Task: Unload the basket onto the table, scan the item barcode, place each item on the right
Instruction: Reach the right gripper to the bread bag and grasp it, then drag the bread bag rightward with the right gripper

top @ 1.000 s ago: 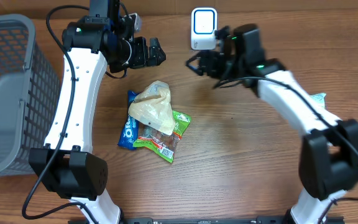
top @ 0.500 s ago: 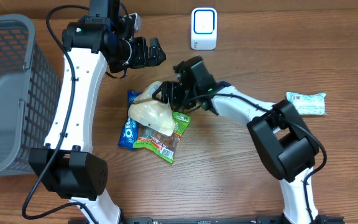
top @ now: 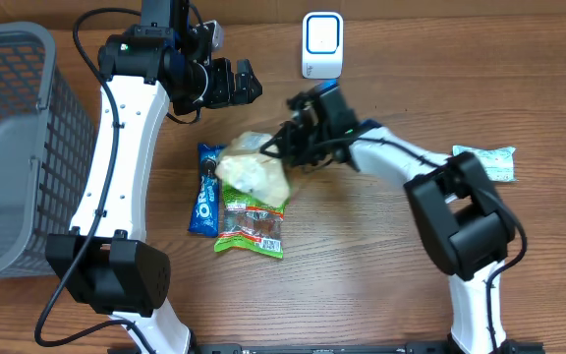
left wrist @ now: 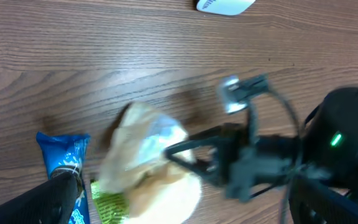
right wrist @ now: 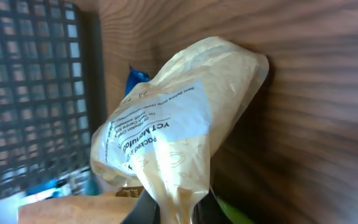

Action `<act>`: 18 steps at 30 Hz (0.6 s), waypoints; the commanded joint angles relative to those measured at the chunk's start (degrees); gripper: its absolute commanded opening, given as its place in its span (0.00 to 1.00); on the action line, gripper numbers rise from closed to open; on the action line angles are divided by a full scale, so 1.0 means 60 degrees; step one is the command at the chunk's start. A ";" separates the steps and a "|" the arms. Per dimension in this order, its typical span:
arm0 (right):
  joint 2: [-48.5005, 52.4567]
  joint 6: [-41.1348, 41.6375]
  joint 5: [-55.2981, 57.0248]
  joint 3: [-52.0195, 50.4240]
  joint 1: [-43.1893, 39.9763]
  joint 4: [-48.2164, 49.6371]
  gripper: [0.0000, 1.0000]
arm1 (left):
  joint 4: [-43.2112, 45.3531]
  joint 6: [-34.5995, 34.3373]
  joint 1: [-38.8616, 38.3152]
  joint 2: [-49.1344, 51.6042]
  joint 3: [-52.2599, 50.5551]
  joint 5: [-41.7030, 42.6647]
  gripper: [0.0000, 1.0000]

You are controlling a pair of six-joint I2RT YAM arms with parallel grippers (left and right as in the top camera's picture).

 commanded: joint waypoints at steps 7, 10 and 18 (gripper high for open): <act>-0.0608 -0.2408 -0.2368 0.0251 -0.2616 -0.4517 0.11 | 0.0011 0.0084 -0.0044 0.0015 0.0178 -0.0040 1.00; -0.0608 -0.3238 -0.1209 0.0251 -0.2659 -0.5617 0.35 | 0.0011 0.0080 -0.0044 0.0015 0.0178 -0.0040 1.00; -0.0918 -0.4965 0.0153 0.2073 -0.2932 -0.7876 0.57 | 0.0011 0.0080 -0.0044 0.0015 0.0178 -0.0040 1.00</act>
